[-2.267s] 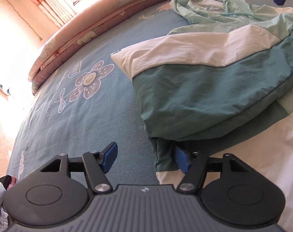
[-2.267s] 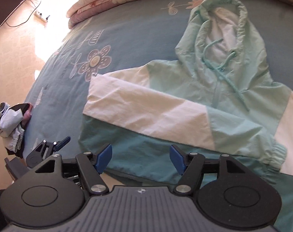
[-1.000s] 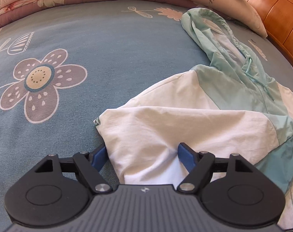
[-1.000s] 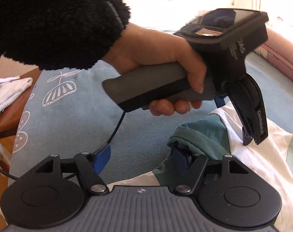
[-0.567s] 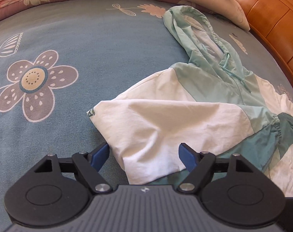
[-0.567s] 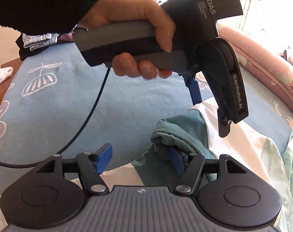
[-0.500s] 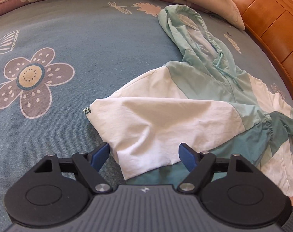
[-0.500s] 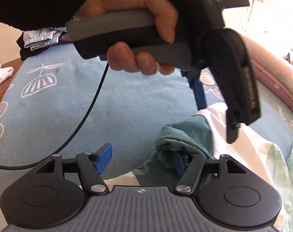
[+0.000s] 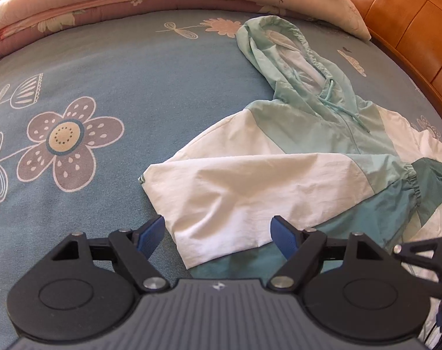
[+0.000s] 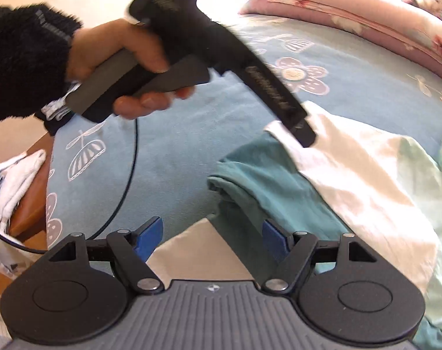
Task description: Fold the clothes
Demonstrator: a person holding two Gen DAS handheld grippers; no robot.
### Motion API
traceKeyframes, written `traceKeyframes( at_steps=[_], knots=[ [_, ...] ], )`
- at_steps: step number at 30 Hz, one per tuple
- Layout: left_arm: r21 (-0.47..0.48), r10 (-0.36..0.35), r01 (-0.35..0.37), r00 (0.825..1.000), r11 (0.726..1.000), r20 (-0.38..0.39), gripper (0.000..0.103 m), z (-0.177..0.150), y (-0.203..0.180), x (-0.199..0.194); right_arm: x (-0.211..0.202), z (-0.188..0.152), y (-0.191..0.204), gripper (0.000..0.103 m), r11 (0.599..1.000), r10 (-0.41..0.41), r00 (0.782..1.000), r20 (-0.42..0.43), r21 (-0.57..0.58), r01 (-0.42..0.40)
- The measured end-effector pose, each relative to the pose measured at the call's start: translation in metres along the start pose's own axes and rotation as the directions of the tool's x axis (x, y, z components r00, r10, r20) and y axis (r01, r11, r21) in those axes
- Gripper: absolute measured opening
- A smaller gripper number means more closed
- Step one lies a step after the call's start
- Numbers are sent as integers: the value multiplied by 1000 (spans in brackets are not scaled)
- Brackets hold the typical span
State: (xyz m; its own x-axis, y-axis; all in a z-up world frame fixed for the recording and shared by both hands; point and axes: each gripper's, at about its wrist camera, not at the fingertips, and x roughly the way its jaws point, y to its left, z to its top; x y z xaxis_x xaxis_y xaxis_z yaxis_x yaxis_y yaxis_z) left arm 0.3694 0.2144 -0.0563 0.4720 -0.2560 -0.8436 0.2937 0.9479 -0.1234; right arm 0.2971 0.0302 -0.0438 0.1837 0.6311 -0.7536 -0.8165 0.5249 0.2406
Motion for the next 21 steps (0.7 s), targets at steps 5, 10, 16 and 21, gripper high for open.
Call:
traceKeyframes(
  at_steps=[5, 10, 16, 21],
  knots=[
    [78, 18, -19, 1000, 997, 18, 79, -1, -27, 23, -43, -34, -48, 79, 961, -93, 996, -15, 261, 93],
    [37, 48, -47, 998, 998, -34, 84, 2, -37, 54, -74, -76, -91, 79, 852, -160, 986, -46, 499, 162],
    [45, 67, -69, 997, 997, 36, 84, -8, -73, 32, -95, -150, -152, 79, 471, -96, 993, 66, 882, -13],
    [18, 76, -77, 997, 997, 25, 84, -30, -98, 27, -88, -184, -180, 79, 280, -174, 972, 159, 954, -106]
  ],
)
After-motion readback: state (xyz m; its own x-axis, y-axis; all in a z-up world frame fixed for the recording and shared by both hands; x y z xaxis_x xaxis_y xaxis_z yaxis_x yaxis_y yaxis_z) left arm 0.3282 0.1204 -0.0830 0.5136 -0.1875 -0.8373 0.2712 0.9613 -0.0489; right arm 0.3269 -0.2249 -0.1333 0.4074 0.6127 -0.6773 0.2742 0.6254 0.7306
